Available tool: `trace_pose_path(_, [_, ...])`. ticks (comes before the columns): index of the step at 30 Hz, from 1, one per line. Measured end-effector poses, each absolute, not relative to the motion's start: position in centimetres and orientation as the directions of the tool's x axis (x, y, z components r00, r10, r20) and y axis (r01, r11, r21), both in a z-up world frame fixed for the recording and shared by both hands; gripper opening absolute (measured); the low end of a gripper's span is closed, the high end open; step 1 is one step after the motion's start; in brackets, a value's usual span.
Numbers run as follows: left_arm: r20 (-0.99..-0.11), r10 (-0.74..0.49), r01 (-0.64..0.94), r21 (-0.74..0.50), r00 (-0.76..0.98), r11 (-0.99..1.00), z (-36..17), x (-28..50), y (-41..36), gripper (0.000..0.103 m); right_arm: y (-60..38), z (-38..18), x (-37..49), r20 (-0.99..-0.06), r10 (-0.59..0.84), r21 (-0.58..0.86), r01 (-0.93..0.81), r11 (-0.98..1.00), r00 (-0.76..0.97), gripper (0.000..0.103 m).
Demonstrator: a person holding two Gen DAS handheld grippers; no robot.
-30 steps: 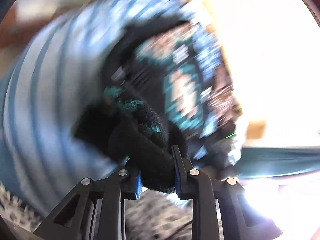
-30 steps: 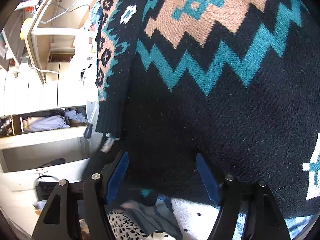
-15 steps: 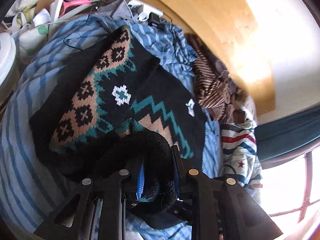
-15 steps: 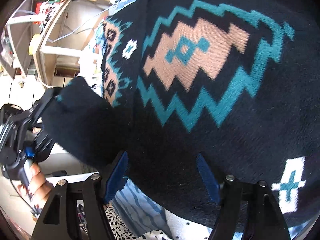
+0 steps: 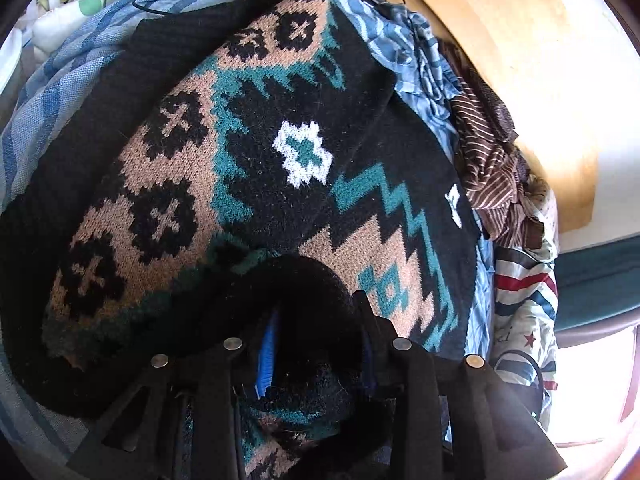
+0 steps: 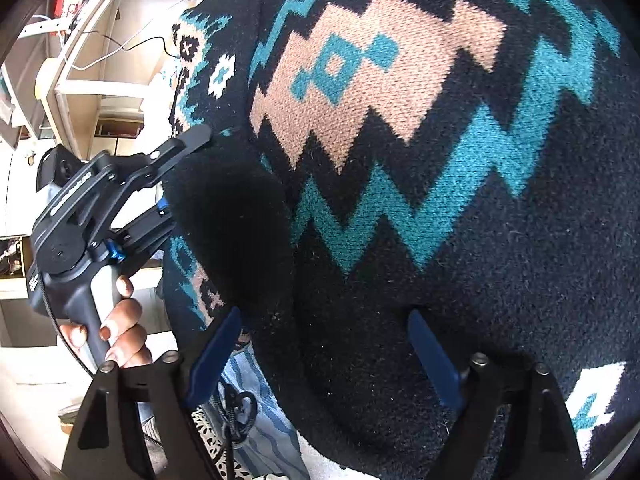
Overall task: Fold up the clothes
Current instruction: 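Fold the held hem over the sweater with the left gripper while the right gripper presses the body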
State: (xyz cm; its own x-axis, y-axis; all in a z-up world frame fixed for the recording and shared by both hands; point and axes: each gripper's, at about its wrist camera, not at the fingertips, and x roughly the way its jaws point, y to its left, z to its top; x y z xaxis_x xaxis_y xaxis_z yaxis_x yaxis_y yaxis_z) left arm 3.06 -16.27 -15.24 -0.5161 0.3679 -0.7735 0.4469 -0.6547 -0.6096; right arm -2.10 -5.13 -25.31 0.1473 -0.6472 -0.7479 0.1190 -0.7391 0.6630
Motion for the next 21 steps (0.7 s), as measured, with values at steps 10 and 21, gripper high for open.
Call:
trace_pose_path(10, [-0.695,0.282,0.419,-0.655,-0.661,-0.629,-10.3,14.8,-17.6,0.070,-7.0,-25.1,-1.4,-0.766,-0.632,0.642,0.184,-0.744,0.116,0.102])
trace_pose_path(21, [-0.767,0.278,0.555,-0.620,-0.578,-0.555,-15.0,24.7,-17.3,0.071,-13.0,-24.4,0.6,-0.897,-0.439,0.424,0.367,-0.828,0.048,0.102])
